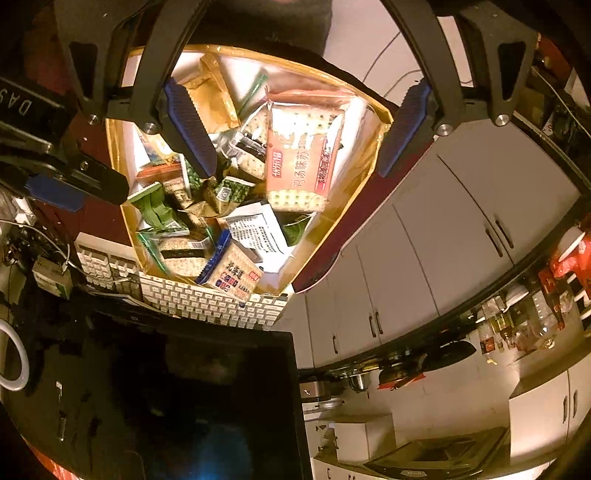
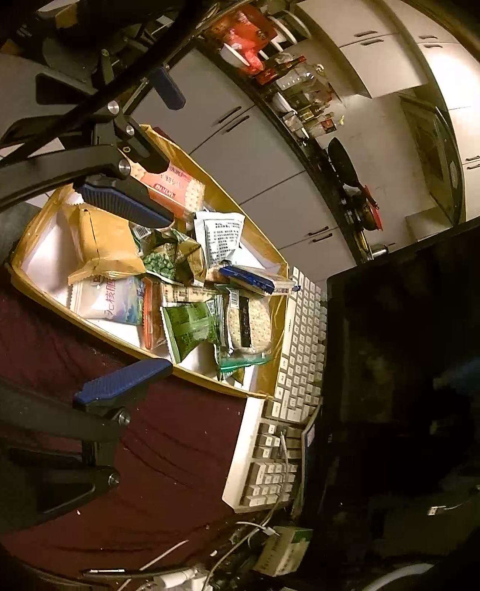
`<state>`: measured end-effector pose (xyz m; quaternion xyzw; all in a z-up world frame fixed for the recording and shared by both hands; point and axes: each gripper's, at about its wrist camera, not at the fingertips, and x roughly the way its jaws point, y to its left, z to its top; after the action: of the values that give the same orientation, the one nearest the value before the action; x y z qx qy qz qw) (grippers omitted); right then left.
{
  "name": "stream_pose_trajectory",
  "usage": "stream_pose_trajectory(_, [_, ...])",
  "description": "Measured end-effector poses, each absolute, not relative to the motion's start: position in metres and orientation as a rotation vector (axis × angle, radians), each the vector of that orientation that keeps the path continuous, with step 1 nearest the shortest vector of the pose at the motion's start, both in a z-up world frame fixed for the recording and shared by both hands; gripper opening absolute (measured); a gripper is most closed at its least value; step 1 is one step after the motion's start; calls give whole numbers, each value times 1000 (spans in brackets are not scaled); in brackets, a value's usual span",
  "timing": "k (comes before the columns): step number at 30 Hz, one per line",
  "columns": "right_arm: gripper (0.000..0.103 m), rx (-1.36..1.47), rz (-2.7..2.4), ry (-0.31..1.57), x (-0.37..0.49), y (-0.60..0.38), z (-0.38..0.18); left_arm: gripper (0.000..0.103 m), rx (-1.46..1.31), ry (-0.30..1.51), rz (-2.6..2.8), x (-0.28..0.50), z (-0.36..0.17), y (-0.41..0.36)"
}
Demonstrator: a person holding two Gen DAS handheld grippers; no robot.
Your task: Organize snacks
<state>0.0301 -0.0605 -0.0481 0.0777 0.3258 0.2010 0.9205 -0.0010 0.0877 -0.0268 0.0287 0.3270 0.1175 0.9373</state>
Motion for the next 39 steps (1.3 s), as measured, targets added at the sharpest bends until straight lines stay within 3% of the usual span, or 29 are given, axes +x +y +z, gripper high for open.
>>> stream_pose_trajectory(17, [73,208,369,726,36,-66,-66,90,75,770,296,10,-47,96])
stream_pose_trajectory(39, [73,214,384,733,35,-57,-67,90,135,761,313,8,-51,94])
